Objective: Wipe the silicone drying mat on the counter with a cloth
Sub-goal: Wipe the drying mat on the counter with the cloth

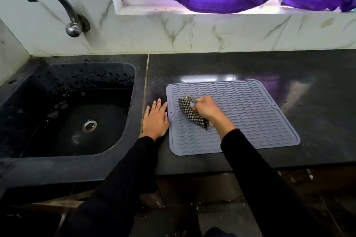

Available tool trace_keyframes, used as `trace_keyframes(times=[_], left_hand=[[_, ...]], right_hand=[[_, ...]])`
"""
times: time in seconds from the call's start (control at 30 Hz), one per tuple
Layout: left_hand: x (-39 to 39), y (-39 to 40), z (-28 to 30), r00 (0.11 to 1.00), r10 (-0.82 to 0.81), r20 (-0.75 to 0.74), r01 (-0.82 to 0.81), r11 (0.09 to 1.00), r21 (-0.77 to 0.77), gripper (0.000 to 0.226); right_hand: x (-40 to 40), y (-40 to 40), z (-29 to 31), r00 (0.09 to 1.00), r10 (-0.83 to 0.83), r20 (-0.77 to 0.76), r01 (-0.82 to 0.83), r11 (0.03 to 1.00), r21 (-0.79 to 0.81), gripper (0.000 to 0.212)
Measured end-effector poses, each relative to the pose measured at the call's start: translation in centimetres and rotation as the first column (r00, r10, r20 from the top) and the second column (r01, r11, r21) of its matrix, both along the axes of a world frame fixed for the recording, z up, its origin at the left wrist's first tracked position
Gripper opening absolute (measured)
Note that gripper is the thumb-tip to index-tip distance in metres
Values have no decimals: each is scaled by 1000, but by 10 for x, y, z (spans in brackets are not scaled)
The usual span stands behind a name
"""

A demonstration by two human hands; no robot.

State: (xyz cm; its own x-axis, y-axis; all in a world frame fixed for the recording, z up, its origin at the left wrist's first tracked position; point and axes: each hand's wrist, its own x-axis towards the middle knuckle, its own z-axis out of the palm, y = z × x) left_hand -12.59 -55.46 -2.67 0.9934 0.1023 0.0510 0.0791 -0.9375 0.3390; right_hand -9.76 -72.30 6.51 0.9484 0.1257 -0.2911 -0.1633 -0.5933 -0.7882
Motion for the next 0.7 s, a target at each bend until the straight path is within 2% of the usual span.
trace_keyframes(times=[0.1,0.17,0.27,0.3,0.37,0.5,0.57,0.63,0.7], left_hand=[[3,-1,5,1000,11,-13,-12,999,-42,48],[6,-3,6,1000,21,-5,-21,1000,-12,48],[13,-8,5,1000,22,-11,-21,1000,14,49],[15,-10,4,1000,21,-20,-20,1000,15,50],[15,-13,0,1000,24,-13,-23,999,33,50],[14,-12,-6,999,24,23,-25,998,58,50],[14,-11,-7,999,22,24,-23,999,49,54],[13,-11,-6,1000,14,26,-15,999,41,63],[12,-11,-5,1000,14,22,-14,999,28,66]], right_hand=[[-8,2,4,954,89,286,-11,964,-266,13],[-24,12,-8,932,204,299,-73,916,-395,21],[-48,23,-42,873,411,264,-177,769,-614,39],[-55,24,-51,848,453,274,-193,747,-637,47],[-60,22,-63,827,480,291,-211,746,-631,54],[-52,17,-59,802,496,333,-207,753,-625,54],[-39,12,-47,836,440,328,-190,793,-579,48],[-17,4,-32,922,326,209,-223,888,-401,30],[3,-8,-13,989,136,54,-133,990,-45,18]])
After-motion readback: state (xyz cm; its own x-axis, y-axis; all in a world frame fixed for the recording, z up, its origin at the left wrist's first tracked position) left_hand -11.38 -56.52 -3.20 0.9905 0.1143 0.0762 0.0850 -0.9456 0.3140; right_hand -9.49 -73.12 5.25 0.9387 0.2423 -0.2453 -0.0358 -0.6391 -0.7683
